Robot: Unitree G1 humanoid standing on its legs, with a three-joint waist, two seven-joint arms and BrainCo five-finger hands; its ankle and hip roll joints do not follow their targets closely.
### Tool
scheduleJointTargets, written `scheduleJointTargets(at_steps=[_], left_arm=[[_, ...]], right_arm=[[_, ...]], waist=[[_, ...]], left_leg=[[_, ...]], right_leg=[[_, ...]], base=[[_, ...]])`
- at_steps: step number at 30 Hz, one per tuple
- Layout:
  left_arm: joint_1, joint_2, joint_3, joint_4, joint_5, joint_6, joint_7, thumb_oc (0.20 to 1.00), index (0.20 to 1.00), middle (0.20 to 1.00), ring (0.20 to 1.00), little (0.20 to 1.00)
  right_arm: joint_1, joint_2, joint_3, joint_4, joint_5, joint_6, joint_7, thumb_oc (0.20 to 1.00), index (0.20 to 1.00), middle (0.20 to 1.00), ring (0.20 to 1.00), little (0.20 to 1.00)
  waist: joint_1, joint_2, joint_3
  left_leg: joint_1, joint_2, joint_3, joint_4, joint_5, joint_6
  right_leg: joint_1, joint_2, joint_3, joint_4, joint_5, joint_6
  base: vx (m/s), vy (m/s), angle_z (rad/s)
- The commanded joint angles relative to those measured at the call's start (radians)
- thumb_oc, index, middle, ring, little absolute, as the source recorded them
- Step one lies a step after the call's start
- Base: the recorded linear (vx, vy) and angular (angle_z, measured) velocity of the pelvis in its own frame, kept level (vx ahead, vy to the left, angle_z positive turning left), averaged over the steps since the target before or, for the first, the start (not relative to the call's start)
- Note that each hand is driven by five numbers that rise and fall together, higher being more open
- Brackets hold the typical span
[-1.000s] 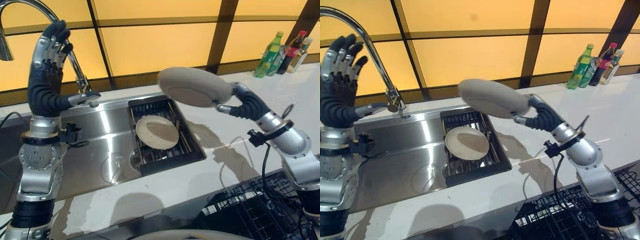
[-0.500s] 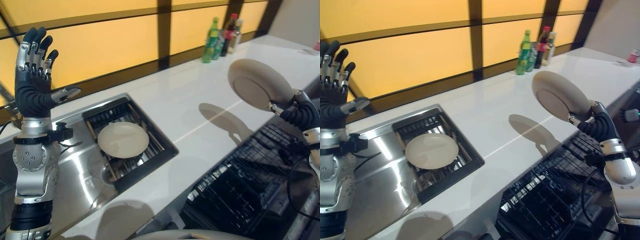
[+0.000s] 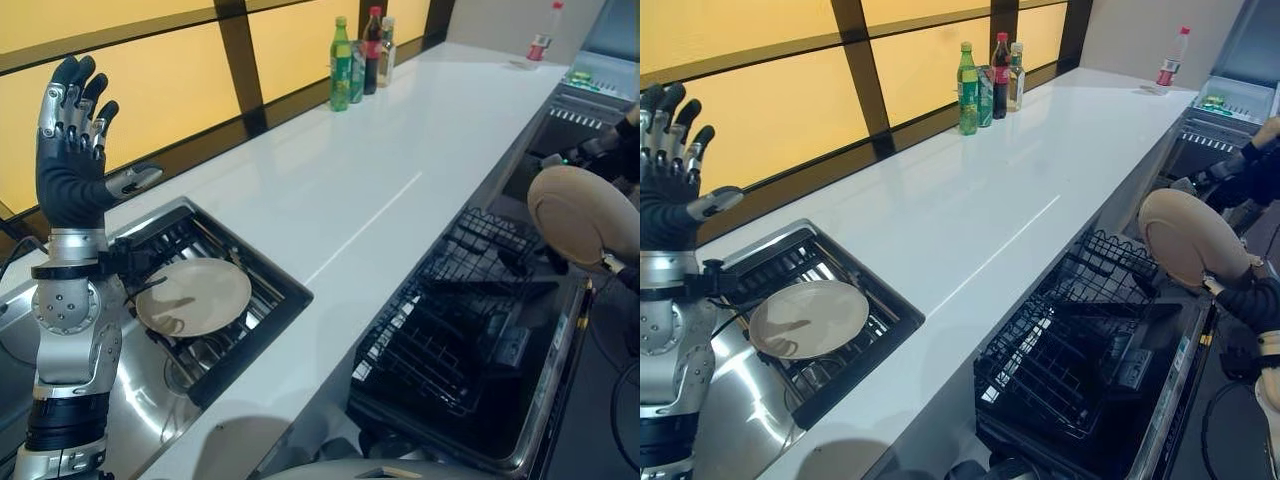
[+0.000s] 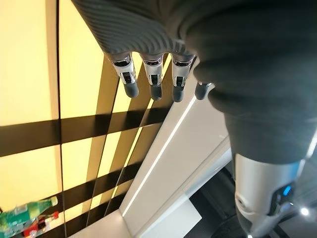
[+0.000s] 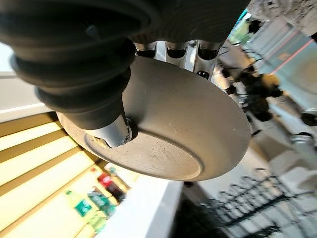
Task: Pick up plates and place into dishwasher.
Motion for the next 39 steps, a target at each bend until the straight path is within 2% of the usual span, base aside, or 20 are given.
scheduleJointTargets(at_steps=[1,8,18,23,29,39], left_arm=[[-0.087,0.040,-0.031,0.067,0.002,-0.028,-0.013,1.000,1.000,1.000,1.000,1.000],[-0.101,0.038,-0.046,0.074,0.007,-0.017,-0.038,1.000,1.000,1.000,1.000,1.000],[-0.127,0.057,-0.089,0.097,0.011,-0.021,-0.038,1.000,1.000,1.000,1.000,1.000],[-0.126,0.063,-0.102,0.108,0.011,-0.032,-0.035,1.000,1.000,1.000,1.000,1.000],[-0.124,0.051,-0.111,0.114,0.017,-0.045,-0.046,1.000,1.000,1.000,1.000,1.000],[-0.130,0.057,-0.139,0.113,0.028,-0.039,-0.041,1.000,1.000,1.000,1.000,1.000]], right_arm=[[-0.057,-0.009,-0.067,0.018,0.017,0.006,0.032,0.200,0.200,0.200,0.200,0.200],[-0.039,-0.008,-0.014,0.084,0.078,0.078,0.232,0.200,0.200,0.200,0.200,0.200],[-0.045,-0.072,0.071,0.185,0.145,0.082,0.492,0.200,0.200,0.200,0.200,0.200],[-0.053,-0.101,0.093,0.212,0.184,0.081,0.561,0.200,0.200,0.200,0.200,0.200],[-0.074,-0.088,0.167,0.239,0.172,0.111,0.657,0.200,0.200,0.200,0.200,0.200],[-0.092,-0.033,0.301,0.358,0.141,0.122,0.648,0.200,0.200,0.200,0.200,0.200]], waist=[[0.000,-0.030,-0.035],[0.000,-0.039,-0.030],[0.015,-0.058,-0.026],[0.024,-0.063,-0.026],[0.043,-0.069,-0.026],[0.068,-0.070,-0.025]], left_leg=[[0.033,-0.008,-0.013,0.008,-0.065,0.037],[0.031,-0.007,-0.003,0.008,-0.062,0.035],[0.029,0.000,-0.002,0.008,-0.057,0.025],[0.028,0.000,-0.006,0.008,-0.056,0.024],[0.021,0.002,-0.016,0.008,-0.054,0.024],[0.020,0.003,-0.034,0.008,-0.053,0.027]], right_leg=[[-0.035,-0.021,0.009,0.024,0.052,0.067],[-0.043,-0.025,0.008,0.025,0.057,0.069],[-0.043,-0.030,-0.024,0.024,0.062,0.071],[-0.043,-0.030,-0.034,0.024,0.064,0.070],[-0.042,-0.032,-0.047,0.024,0.061,0.068],[-0.029,-0.036,-0.070,0.024,0.054,0.061]], base=[[-0.03,-0.040,-0.07],[-0.02,-0.043,-0.01],[-0.02,-0.031,-0.01],[0.00,0.000,0.00],[0.00,0.000,0.00],[0.00,-0.013,0.00]])
